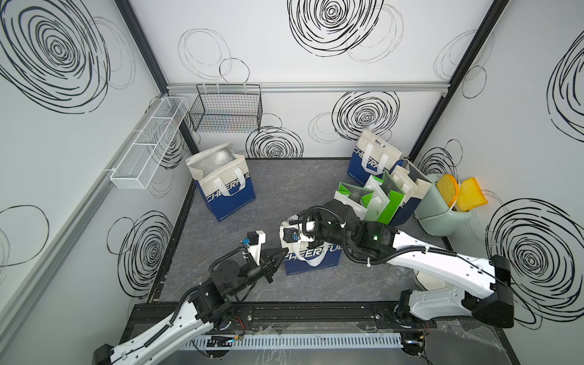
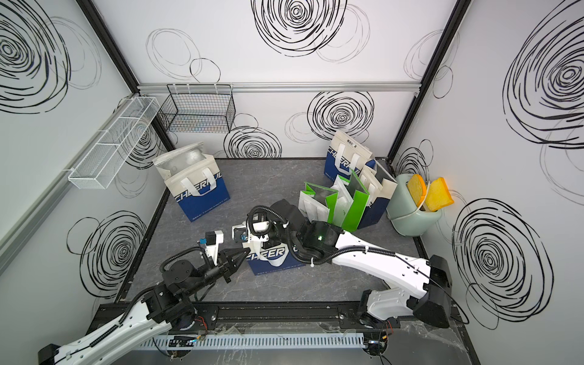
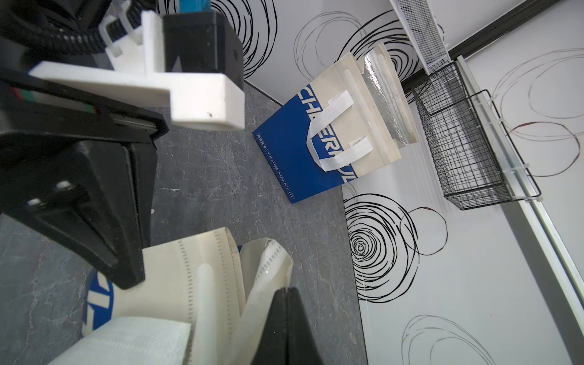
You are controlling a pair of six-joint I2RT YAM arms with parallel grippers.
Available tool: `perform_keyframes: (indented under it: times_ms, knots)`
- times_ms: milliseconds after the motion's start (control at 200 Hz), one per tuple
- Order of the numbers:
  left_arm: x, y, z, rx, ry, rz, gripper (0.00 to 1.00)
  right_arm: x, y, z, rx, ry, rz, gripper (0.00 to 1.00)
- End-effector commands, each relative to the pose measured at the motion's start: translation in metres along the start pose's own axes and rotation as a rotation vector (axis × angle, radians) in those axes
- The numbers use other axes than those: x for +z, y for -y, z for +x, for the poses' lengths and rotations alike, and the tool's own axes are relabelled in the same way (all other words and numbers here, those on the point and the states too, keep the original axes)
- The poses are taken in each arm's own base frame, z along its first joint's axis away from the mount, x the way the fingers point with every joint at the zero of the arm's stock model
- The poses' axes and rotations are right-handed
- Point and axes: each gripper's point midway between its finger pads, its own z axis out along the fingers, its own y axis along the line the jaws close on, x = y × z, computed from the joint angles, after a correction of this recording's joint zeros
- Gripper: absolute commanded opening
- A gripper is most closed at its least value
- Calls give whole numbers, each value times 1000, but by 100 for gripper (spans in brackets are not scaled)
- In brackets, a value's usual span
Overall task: Open the takeout bag
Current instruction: Open the takeout bag at the center of the board.
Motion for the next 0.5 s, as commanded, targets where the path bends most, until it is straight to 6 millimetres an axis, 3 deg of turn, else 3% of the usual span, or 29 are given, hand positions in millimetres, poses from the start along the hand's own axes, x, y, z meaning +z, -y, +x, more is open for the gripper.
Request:
perform_keyframes:
  times_ms: [0,365,495]
  knots:
    - [0,6,6,6,-43,23,0,-7,36,-21,-65,54,102,0]
    - [0,6,7,10,-49,23,0,-13,50,-29,-93,79,129,0]
    - [-1,7,5,11,-44,22,0,-8,39,-26,-51,94,88,0]
